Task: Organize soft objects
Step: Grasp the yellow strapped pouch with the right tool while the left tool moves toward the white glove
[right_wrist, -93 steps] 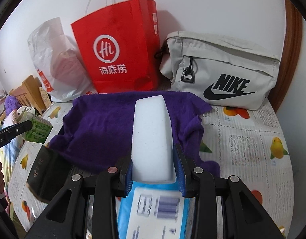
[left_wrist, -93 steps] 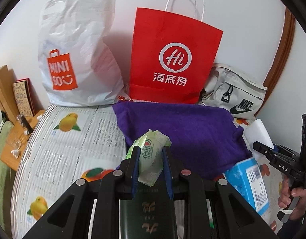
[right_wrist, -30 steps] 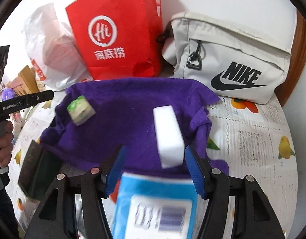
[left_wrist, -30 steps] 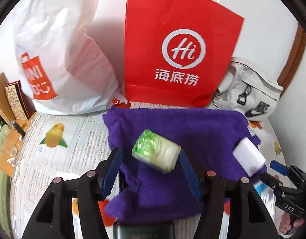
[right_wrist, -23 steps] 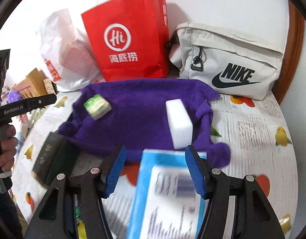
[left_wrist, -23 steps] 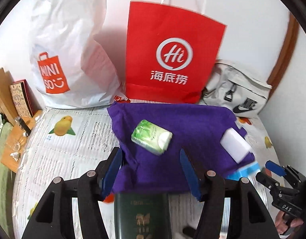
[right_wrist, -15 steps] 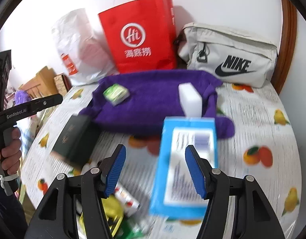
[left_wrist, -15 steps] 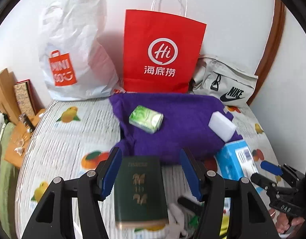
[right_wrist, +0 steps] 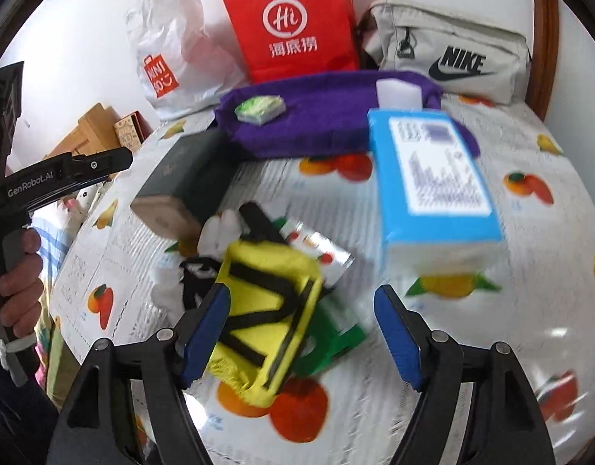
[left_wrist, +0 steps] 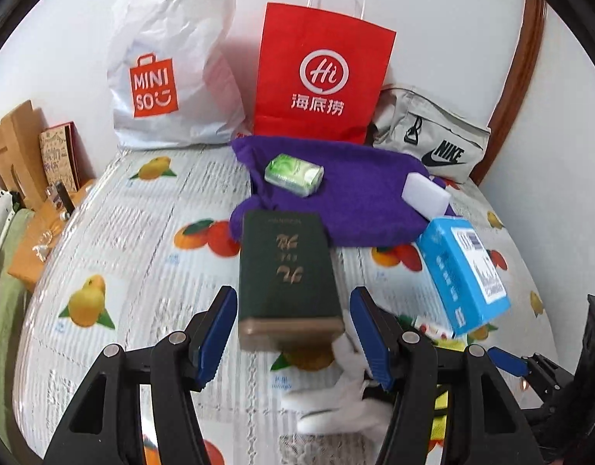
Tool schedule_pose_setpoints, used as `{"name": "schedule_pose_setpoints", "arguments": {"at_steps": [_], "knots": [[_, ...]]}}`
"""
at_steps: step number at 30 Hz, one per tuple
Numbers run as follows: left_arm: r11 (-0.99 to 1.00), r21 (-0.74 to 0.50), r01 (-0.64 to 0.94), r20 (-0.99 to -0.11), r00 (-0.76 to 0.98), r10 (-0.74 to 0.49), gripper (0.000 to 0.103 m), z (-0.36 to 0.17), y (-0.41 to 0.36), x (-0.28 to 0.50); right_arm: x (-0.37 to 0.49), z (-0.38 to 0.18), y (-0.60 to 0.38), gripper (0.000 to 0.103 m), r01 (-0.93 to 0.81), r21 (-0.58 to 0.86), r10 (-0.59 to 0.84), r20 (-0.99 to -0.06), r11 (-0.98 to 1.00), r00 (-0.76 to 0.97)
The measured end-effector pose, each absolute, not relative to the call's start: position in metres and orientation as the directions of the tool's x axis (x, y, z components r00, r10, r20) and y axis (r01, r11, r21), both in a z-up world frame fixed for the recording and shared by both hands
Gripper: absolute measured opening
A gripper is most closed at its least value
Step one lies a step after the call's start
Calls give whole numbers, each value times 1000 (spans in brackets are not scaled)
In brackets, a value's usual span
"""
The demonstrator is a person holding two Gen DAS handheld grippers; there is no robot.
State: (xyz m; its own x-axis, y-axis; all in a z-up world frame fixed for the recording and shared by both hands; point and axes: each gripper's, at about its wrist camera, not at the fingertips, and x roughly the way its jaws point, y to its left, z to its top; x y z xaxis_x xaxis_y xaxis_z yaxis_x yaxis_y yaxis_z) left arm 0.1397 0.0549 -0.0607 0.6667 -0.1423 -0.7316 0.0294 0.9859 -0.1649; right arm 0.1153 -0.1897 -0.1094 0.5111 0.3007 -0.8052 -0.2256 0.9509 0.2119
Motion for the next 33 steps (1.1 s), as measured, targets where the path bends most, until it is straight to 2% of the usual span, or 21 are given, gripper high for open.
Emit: {"name": "schedule_pose_setpoints", "arguments": {"at_steps": [12,20,25,29,33], "knots": [[979,-205,12,-761,626,-167,59,-94,83,124,115,-134,-159,76,-149,210,256,-834,966,488],[973,-229,7,-769,611,-186,59,-103,93,125,120,-138,-143,83,-121,179,215,-840,977,497],[972,-234,20,-772,604,-199,59,-106,91,125,123,-144,-136,83,-115,136,176,-843,984,508],[974,-224,40,-777,596,-203,59,-108,85,121,120,-136,-141,72,-131,157,203,-820,979,535],[975,-220,44,-781,591,-203,59,-109,79,117,115,-126,-151,68,-143,198,244,-803,970,544]]}}
